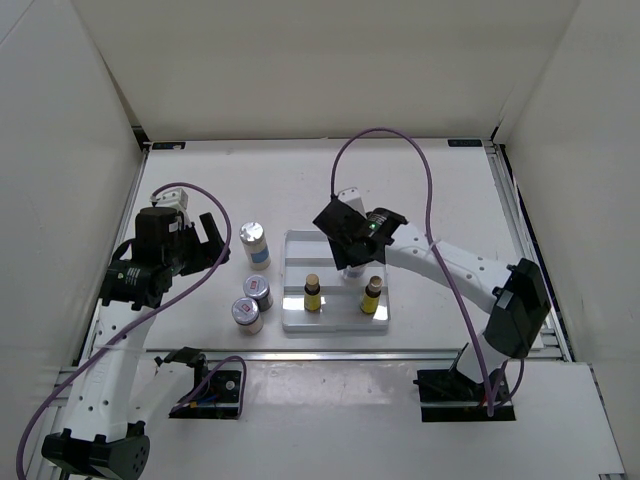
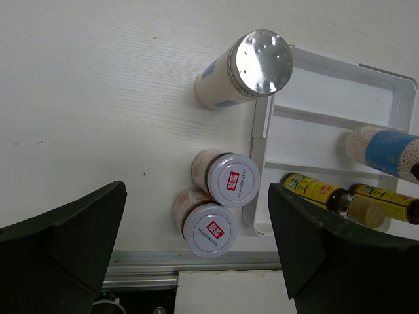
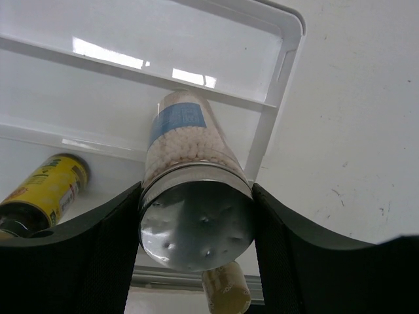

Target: Organize the condiment bottles

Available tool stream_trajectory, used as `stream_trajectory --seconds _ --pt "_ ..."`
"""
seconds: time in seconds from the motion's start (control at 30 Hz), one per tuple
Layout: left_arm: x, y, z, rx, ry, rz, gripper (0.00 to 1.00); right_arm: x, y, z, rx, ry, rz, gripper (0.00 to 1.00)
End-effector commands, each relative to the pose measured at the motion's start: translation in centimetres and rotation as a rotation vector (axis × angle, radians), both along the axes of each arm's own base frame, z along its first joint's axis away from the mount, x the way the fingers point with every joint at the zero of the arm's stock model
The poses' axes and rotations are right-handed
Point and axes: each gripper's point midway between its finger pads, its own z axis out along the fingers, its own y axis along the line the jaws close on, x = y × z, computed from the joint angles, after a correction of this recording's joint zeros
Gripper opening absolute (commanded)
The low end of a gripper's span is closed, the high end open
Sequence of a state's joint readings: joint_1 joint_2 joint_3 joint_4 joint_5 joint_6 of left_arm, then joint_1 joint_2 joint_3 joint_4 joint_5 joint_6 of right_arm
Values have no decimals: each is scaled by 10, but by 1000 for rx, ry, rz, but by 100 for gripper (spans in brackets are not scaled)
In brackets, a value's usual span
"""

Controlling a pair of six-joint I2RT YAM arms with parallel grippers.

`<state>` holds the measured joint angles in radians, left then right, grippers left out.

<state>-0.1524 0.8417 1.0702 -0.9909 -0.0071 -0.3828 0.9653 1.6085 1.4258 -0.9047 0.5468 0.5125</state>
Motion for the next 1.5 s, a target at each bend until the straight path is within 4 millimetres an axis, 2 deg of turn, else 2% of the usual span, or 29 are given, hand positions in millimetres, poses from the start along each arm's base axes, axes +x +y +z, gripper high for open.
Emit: stream_trajectory --seconds 0.0,0.3,0.37,0.4,0.5,0.53,0.57,0.6,0.63,0.7,0.73,0.8,0.87,0.97,1.03,1.07,1.1,1.13,1.17,1.2,1.3,1.4,1.43,1.47 --pt "-1 -1 0 -9 -2 -9 100 -6 -8 14 22 -24 -24 0" --pt "-2 -1 2 -11 -11 -9 100 -8 -19 10 -9 -27 -50 0" --pt "-2 -1 2 -11 -11 -9 100 -6 -19 3 -35 -22 -54 7" --pt "-2 -1 2 -11 -11 -9 100 -6 -19 3 -36 -22 -54 16" --pt "-3 -1 -2 -9 -2 -9 100 0 -23 -8 -72 -8 -75 27" --pt "-3 -1 -2 -9 -2 -9 100 0 -23 -11 -80 -3 -75 51" --pt "-1 -1 0 -11 -11 -9 100 4 -23 -14 -84 0 -84 62" --pt "0 -2 -2 -9 -2 -9 100 4 -23 -14 -84 0 -84 65" --pt "0 -1 -2 -2 -3 -15 100 5 -19 -15 -79 7 -81 77" --pt "4 -2 -5 6 7 -21 100 6 -18 -13 -72 2 -81 88" --pt "4 -1 -5 15 5 -29 100 7 -17 -9 -68 0 -81 98" --pt "6 1 -7 23 4 -20 100 11 -19 0 -79 -28 -93 100" --pt "8 3 -6 35 -6 -19 100 14 -22 18 -80 -56 -94 100" --pt "10 5 -4 46 -34 -17 100 17 -40 59 -82 -143 -148 100" --pt "11 6 -4 52 -35 -10 100 15 -66 88 -81 -227 -263 100" --pt "11 7 -4 42 -33 13 100 6 -89 97 -134 -242 -314 100" --pt "14 4 -7 38 -1 2 100 2 -103 111 -121 -292 -364 100" --pt "18 3 1 27 1 -1 100 -2 -112 116 -132 -300 -361 100" --pt "20 0 -1 26 32 -20 100 -3 -118 114 -132 -304 -362 100" --pt "26 -6 -11 15 90 -41 100 -10 -129 103 -158 -296 -346 100" --pt "42 -16 -7 -38 111 -40 100 -21 -156 80 -197 -254 -396 100" --pt "63 -26 2 -58 79 -68 100 -33 -172 63 -169 -220 -463 100" --pt "69 -29 2 -59 73 -86 100 -37 -176 50 -183 -201 -458 100" --pt "78 -32 9 -68 44 -94 100 -39 -178 45 -184 -200 -458 100"
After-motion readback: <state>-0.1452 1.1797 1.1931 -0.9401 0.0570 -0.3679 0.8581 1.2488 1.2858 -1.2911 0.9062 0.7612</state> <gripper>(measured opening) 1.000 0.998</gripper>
